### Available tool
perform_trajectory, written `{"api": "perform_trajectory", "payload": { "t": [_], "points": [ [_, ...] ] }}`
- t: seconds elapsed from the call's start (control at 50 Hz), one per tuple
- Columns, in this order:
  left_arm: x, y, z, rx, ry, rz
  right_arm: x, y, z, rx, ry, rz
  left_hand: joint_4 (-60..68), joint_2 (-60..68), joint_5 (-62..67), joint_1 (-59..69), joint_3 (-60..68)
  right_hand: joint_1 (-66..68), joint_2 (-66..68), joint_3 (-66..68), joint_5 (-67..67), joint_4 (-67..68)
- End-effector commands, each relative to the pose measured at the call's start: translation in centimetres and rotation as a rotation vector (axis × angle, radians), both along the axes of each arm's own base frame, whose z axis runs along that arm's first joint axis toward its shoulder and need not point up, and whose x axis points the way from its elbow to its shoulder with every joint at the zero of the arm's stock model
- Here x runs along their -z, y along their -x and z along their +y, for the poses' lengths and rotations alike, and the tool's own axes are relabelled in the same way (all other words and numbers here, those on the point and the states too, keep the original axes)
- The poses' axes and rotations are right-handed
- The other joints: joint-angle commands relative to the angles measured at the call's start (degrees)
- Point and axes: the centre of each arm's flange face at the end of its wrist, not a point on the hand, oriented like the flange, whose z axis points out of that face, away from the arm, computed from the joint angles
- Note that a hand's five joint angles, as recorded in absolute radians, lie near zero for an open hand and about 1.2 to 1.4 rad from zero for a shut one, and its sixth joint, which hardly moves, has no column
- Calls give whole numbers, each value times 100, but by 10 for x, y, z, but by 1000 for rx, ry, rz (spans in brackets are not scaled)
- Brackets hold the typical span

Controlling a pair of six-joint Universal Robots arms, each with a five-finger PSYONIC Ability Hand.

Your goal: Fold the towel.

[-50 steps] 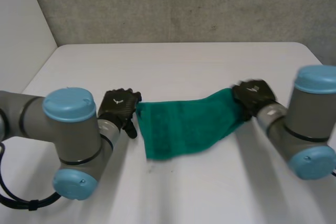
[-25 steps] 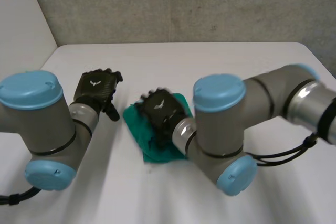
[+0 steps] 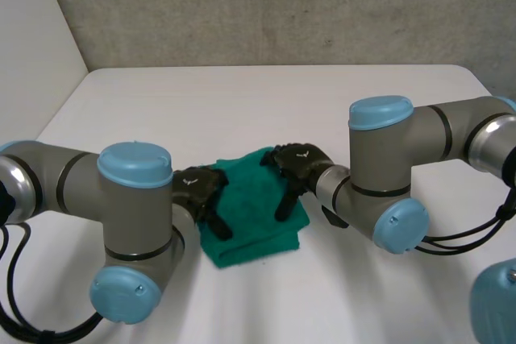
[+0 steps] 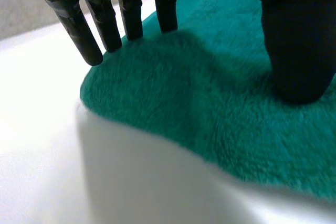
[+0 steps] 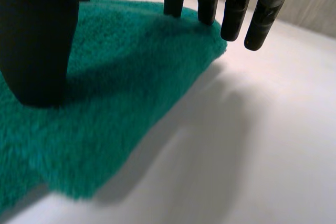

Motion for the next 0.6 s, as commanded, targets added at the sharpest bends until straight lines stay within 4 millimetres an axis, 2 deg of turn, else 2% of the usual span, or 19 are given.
{"api": "perform_trajectory", "payload": {
  "t": [0.02,0.08,0.12,0.16,0.22,0.24,0.26,0.28,0.3,0.32,0.34,0.36,0.38,0.4,0.42,0.48,0.54,0.6],
  "points": [
    [5,-11,-5,-22,-7,-34,7,4,3,-16,-14,80,21,10,35,-49,-7,-167,-287,-216,-361,-333],
    [-5,-9,-8,-10,27,-32,3,4,4,-19,-10,77,-230,-242,-216,-301,-258,-167,-287,-216,-361,-333],
    [-13,-8,-9,-4,54,-28,-12,5,4,-17,20,59,-298,-310,-284,-368,-326,-167,-287,-216,-361,-333],
    [-29,-5,-12,1,100,-9,-36,8,3,5,70,31,-331,-343,-317,-402,-360,-167,-287,-216,-361,-333],
    [-57,-3,-15,0,169,35,-56,19,-5,62,127,1,-416,-428,-402,-486,-444,-167,-287,-216,-361,-333],
    [-66,-3,-17,-2,190,49,-72,27,-10,103,178,-21,-433,-444,-419,-503,-461,-167,-287,-216,-361,-333],
    [-85,-3,-19,-7,234,78,-81,31,-12,127,209,-34,-483,-495,-469,-553,-511,-167,-287,-216,-361,-333],
    [-85,-3,-19,-7,235,78,-82,31,-12,127,210,-34,-483,-495,-469,-554,-512,-167,-287,-216,-361,-333],
    [-94,-3,-20,-11,255,91,-91,36,-13,150,239,-46,-516,-528,-503,-587,-545,-167,-287,-216,-361,-333],
    [-114,-6,-22,-22,301,123,-120,53,-17,230,327,-80,-617,-629,-603,-687,-645,-167,-287,-216,-361,-333],
    [-135,-12,-27,-45,347,148,-130,60,-18,260,354,-89,-684,-696,-670,-755,-713,-167,-287,-216,-361,-333],
    [-144,-16,-29,-58,368,158,-138,67,-20,290,379,-97,-702,-714,-688,-772,-730,-167,-287,-216,-361,-333],
    [-152,-20,-32,-70,381,164,-138,67,-20,290,380,-97,-702,-714,-688,-772,-730,-167,-287,-216,-361,-333],
    [-160,-25,-33,-80,392,168,-164,87,-20,377,450,-122,-719,-730,-705,-789,-747,-167,-287,-216,-361,-333],
    [-177,-33,-35,-92,407,182,-172,94,-20,409,471,-128,-835,-847,-821,-906,-864,-167,-287,-216,-361,-333],
    [-201,-46,-33,-95,416,207,-186,113,-19,475,508,-132,-870,-882,-856,-941,-898,-167,-287,-216,-361,-333],
    [-217,-60,-32,-100,380,241,-200,132,-17,532,536,-134,-870,-882,-856,-941,-898,-167,-287,-216,-361,-333],
    [-222,-69,-33,-106,348,267,-204,137,-16,543,537,-131,-870,-882,-856,-941,-898,-167,-287,-216,-361,-333]
  ]
}}
